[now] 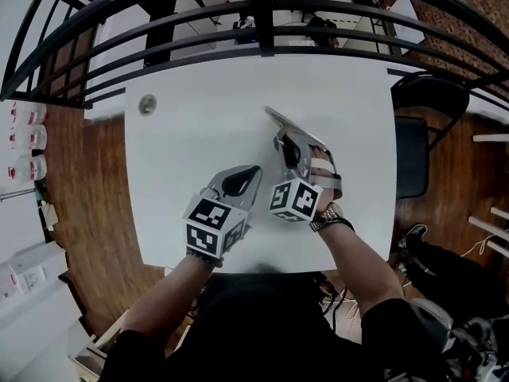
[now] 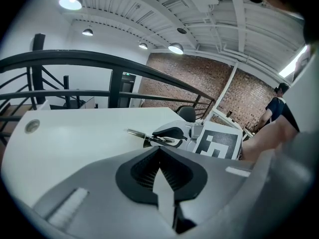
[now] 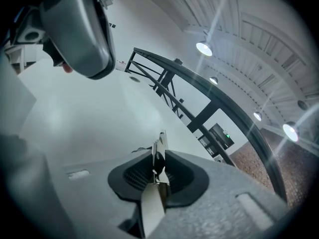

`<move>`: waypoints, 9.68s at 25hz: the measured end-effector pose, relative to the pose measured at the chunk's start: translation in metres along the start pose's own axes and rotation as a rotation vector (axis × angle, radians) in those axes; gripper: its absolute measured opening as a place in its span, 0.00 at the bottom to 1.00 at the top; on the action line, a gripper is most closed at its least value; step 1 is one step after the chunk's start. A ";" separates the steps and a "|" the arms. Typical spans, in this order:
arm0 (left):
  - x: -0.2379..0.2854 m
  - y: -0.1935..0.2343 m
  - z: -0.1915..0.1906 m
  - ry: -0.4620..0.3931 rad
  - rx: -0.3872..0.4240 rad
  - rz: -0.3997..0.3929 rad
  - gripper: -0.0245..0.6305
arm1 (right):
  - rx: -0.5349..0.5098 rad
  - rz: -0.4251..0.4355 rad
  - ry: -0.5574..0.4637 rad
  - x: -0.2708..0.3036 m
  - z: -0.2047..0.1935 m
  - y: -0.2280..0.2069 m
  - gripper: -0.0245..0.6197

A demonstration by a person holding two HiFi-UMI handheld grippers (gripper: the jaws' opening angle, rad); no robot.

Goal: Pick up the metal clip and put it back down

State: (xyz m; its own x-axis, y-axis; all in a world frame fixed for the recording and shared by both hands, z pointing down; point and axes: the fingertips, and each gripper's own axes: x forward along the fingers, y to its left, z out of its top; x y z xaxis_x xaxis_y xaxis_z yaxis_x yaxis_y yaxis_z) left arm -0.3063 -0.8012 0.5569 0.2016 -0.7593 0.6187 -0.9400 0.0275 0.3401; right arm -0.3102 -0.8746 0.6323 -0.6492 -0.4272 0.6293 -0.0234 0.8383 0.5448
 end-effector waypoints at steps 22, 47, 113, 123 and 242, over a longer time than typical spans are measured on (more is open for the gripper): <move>-0.062 -0.044 0.023 -0.098 0.136 -0.116 0.06 | 0.268 -0.165 -0.056 -0.117 0.042 -0.029 0.03; -0.231 -0.126 -0.002 -0.284 0.359 -0.337 0.06 | 0.773 -0.336 -0.196 -0.323 0.103 0.023 0.03; -0.231 -0.275 -0.074 -0.205 0.441 -0.521 0.06 | 0.935 -0.452 -0.288 -0.481 0.031 0.072 0.03; -0.270 -0.289 -0.127 -0.129 0.542 -0.729 0.06 | 1.023 -0.647 -0.182 -0.523 0.039 0.143 0.03; -1.006 -0.600 -0.989 0.832 1.557 -2.513 0.06 | 1.589 -2.645 0.836 -1.172 0.163 1.131 0.03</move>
State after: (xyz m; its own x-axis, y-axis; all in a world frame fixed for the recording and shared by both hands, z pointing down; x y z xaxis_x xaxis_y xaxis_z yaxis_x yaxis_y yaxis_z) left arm 0.3276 0.5892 0.4310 -0.0683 0.9247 0.3746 0.9789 -0.0104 0.2042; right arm 0.3003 0.6295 0.4202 0.9345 0.1975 0.2961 0.2303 -0.9698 -0.0800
